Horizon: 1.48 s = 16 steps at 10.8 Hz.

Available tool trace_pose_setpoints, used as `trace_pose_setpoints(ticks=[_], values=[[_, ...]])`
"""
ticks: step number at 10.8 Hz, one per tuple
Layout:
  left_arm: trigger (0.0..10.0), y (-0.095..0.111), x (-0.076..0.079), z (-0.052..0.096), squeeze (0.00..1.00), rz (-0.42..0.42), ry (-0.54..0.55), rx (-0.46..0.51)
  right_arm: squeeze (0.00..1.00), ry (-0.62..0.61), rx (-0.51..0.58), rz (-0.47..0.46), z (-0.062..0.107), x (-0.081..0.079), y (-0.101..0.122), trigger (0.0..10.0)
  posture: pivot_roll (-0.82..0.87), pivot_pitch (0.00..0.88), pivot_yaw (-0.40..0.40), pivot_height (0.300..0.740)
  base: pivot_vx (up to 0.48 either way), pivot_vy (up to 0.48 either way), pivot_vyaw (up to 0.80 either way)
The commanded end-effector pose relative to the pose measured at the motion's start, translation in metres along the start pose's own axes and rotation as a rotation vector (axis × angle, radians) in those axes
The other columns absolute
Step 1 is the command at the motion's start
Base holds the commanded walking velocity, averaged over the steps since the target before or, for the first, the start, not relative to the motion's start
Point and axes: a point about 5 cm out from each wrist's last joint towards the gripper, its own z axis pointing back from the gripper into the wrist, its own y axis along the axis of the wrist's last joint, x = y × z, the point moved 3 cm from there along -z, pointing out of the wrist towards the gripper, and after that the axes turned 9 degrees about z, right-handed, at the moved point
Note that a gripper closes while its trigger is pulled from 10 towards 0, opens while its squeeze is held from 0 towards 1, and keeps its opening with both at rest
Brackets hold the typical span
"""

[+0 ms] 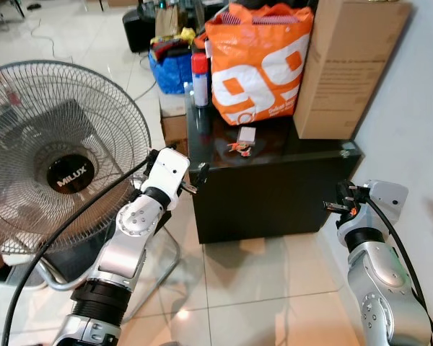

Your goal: Hang keys on a hook

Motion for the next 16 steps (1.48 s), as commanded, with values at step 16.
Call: trace_pose_setpoints(ticks=[16], values=[[10.0, -0.004, -0.007, 0.002, 0.25, 0.009, -0.031, 0.003, 0.00, -0.041, -0.046, 0.027, 0.006, 0.001, -0.019, 10.0, -0.11, 0.000, 0.082, 0.740, 0.253, 0.000, -0.06]])
